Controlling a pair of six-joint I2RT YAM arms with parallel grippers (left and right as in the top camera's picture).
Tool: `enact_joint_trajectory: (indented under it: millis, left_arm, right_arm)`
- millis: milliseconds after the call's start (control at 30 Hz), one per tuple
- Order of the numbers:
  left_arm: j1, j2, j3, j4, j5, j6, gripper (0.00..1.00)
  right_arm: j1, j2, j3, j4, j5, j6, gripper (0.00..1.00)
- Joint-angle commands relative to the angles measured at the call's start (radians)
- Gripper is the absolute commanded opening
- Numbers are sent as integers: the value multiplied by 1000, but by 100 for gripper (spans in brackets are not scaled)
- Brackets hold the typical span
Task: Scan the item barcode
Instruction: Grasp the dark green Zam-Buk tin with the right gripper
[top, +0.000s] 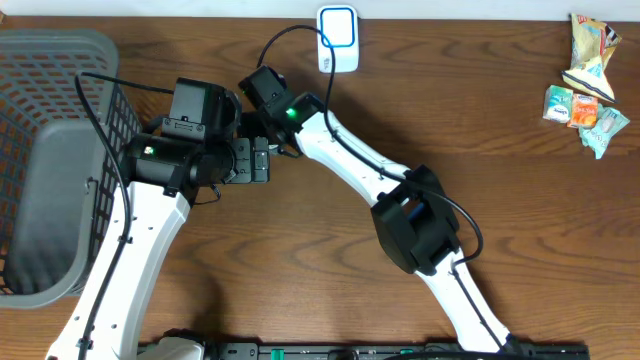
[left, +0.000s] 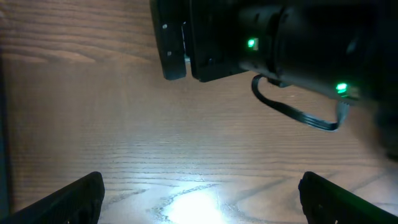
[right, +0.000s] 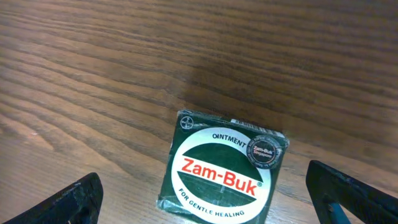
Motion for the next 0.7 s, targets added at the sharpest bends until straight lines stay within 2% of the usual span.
enact_joint_trajectory:
  millis: [0, 100, 167, 433, 667]
  left_arm:
    - [1, -7, 11, 0, -5, 6, 98]
    - [1, -6, 11, 0, -5, 6, 98]
    - [1, -6, 11, 0, -5, 6, 98]
    - [1, -6, 11, 0, -5, 6, 98]
    - [1, -6, 11, 0, -5, 6, 98]
  right_arm:
    - [8, 39, 1, 4, 45, 30, 99]
    - [8, 55, 2, 5, 46, 29, 95]
    - [8, 68, 2, 4, 55, 29, 86]
    - [6, 84, 2, -39, 204, 29, 84]
    - [-50, 58, 2, -205, 364, 29, 84]
